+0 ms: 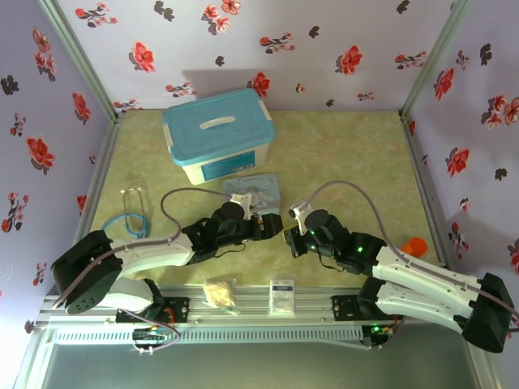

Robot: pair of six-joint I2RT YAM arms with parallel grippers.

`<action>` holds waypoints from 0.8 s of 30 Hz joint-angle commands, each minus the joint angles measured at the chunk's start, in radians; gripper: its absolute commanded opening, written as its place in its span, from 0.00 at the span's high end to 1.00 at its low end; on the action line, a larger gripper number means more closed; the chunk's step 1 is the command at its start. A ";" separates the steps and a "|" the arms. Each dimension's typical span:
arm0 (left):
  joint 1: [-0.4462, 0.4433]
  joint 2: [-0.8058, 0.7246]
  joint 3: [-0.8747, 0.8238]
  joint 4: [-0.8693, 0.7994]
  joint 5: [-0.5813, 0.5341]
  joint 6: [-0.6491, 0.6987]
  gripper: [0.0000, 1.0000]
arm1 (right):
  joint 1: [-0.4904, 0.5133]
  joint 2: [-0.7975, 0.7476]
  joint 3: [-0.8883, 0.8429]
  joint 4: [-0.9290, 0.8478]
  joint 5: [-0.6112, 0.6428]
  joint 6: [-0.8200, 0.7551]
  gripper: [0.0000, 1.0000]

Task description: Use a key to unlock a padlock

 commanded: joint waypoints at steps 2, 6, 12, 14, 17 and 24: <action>-0.002 0.039 0.006 0.092 -0.001 -0.089 0.44 | 0.009 -0.002 0.008 0.061 0.031 -0.019 1.00; -0.003 0.056 -0.007 0.142 -0.001 -0.102 0.62 | 0.009 0.006 -0.004 0.095 0.034 -0.018 1.00; -0.003 0.053 0.000 0.133 0.001 -0.095 0.87 | 0.010 0.022 -0.010 0.118 0.043 -0.021 1.00; -0.002 0.053 -0.005 0.132 0.001 -0.105 0.86 | 0.009 0.022 -0.019 0.136 0.045 -0.018 1.00; 0.007 0.033 -0.035 0.125 -0.018 -0.160 0.45 | 0.009 0.018 -0.026 0.148 0.051 -0.010 1.00; 0.023 0.007 -0.199 0.431 -0.098 -0.455 0.26 | 0.014 -0.017 -0.073 0.280 0.085 0.016 1.00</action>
